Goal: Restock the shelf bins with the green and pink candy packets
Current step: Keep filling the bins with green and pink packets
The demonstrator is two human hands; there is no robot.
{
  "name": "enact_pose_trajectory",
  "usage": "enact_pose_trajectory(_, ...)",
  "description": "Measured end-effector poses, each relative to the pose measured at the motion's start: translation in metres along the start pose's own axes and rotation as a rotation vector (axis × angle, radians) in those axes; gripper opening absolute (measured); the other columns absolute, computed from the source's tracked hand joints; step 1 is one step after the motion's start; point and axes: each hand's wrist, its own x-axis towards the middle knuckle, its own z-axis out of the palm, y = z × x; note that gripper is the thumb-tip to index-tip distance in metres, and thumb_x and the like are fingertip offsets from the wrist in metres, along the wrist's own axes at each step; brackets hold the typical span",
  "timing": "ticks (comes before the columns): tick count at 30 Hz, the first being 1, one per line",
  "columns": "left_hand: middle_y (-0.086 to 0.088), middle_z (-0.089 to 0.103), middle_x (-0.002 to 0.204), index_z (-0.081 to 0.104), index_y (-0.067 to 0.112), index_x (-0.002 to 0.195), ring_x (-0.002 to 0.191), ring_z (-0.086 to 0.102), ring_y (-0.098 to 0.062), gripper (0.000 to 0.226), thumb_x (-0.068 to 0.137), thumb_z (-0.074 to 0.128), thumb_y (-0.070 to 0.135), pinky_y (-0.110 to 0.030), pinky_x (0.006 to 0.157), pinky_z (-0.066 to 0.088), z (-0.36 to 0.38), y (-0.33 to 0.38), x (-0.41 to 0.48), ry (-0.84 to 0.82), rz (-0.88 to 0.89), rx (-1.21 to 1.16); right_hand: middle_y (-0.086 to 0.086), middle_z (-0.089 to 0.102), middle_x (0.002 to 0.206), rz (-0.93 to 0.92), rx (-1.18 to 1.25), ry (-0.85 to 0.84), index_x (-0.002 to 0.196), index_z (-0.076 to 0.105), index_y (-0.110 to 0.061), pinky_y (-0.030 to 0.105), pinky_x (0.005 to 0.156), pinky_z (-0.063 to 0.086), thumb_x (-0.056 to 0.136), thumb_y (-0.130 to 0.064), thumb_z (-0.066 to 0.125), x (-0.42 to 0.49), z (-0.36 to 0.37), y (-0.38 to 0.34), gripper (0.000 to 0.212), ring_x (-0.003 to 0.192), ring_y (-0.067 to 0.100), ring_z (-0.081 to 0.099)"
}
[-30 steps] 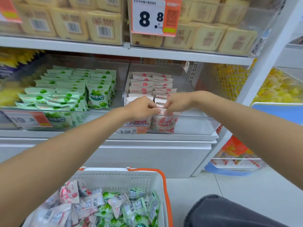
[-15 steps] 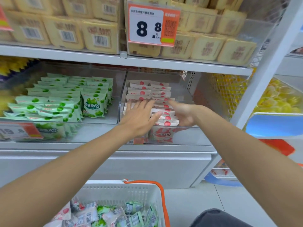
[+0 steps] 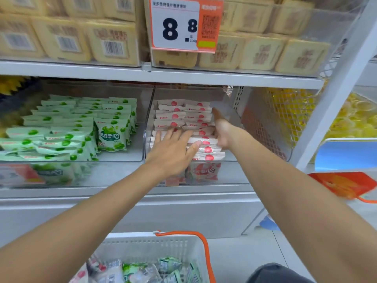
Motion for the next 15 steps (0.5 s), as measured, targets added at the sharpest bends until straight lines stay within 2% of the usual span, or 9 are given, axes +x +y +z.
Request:
enact_pose_trajectory(2, 0.004, 0.029, 0.156, 0.022, 0.03, 0.151, 0.148, 0.015, -0.021, 0.068, 0.095, 0.003, 0.062, -0.055, 0.119, 0.008, 0.0, 0.0, -0.001, 0.005, -0.005, 0.004, 0.012, 0.072, 0.083, -0.003, 0.016, -0.059, 0.096, 0.063, -0.008, 0.032, 0.059, 0.054, 0.095, -0.063, 0.034, -0.005, -0.002, 0.0, 0.061, 0.074, 0.026, 0.07)
enact_pose_trajectory(3, 0.004, 0.03, 0.156, 0.023, 0.03, 0.151, 0.147, 0.015, -0.02, 0.067, 0.096, 0.004, 0.061, -0.055, 0.119, 0.008, -0.001, 0.001, -0.001, 0.009, -0.007, 0.008, 0.015, 0.073, 0.087, 0.014, 0.066, -0.084, 0.098, 0.064, -0.005, 0.036, 0.067, 0.056, 0.094, -0.063, 0.035, -0.006, -0.007, 0.001, 0.065, 0.08, 0.029, 0.07)
enact_pose_trajectory(5, 0.004, 0.03, 0.156, 0.024, 0.029, 0.151, 0.147, 0.015, -0.02, 0.066, 0.096, 0.004, 0.06, -0.054, 0.119, 0.009, -0.003, 0.002, -0.002, 0.004, -0.01, 0.009, 0.019, 0.07, 0.106, 0.08, 0.066, -0.095, 0.109, 0.064, -0.001, 0.047, 0.088, 0.052, 0.092, -0.068, 0.035, -0.003, -0.019, 0.002, 0.075, 0.099, 0.035, 0.066)
enact_pose_trajectory(7, 0.004, 0.03, 0.156, 0.024, 0.029, 0.151, 0.147, 0.016, -0.02, 0.066, 0.096, 0.002, 0.059, -0.053, 0.12, 0.008, -0.003, 0.002, -0.002, -0.008, -0.014, -0.007, 0.021, 0.057, 0.131, 0.182, -0.149, -0.058, 0.132, 0.051, -0.003, 0.055, 0.101, 0.044, 0.086, -0.076, 0.035, -0.007, -0.031, 0.002, 0.087, 0.117, 0.039, 0.056)
enact_pose_trajectory(8, 0.004, 0.031, 0.156, 0.025, 0.029, 0.151, 0.147, 0.016, -0.02, 0.067, 0.096, 0.001, 0.058, -0.053, 0.12, 0.009, -0.003, 0.003, -0.002, -0.007, -0.015, -0.012, 0.022, 0.053, 0.135, 0.223, -0.268, -0.085, 0.134, 0.048, -0.004, 0.054, 0.102, 0.044, 0.085, -0.078, 0.033, -0.011, -0.036, 0.001, 0.09, 0.119, 0.041, 0.055)
enact_pose_trajectory(11, 0.002, 0.033, 0.154, 0.027, 0.027, 0.15, 0.146, 0.018, -0.021, 0.061, 0.099, 0.003, 0.053, -0.052, 0.12, 0.008, -0.005, 0.005, -0.004, 0.0, -0.021, -0.025, 0.025, 0.059, 0.129, 0.341, -0.561, -0.309, 0.13, 0.055, -0.002, 0.048, 0.102, 0.045, 0.085, -0.081, 0.02, -0.03, -0.037, -0.001, 0.097, 0.115, 0.041, 0.059)
enact_pose_trajectory(13, 0.001, 0.031, 0.156, 0.026, 0.027, 0.151, 0.147, 0.015, -0.02, 0.057, 0.102, 0.006, 0.048, -0.051, 0.12, 0.004, -0.009, 0.006, -0.004, -0.022, -0.043, -0.065, 0.026, 0.058, 0.129, 0.36, -0.64, -0.368, 0.134, 0.052, -0.003, 0.048, 0.107, 0.041, 0.087, -0.079, 0.017, -0.035, -0.027, 0.001, 0.096, 0.12, 0.042, 0.056)
enact_pose_trajectory(15, 0.001, 0.029, 0.157, 0.025, 0.026, 0.151, 0.148, 0.014, -0.02, 0.054, 0.104, 0.008, 0.045, -0.05, 0.12, 0.003, -0.011, 0.007, -0.004, -0.05, -0.056, -0.106, 0.027, 0.058, 0.129, 0.354, -0.619, -0.356, 0.135, 0.051, -0.004, 0.051, 0.11, 0.037, 0.087, -0.079, 0.021, -0.034, -0.018, 0.005, 0.094, 0.122, 0.044, 0.054)
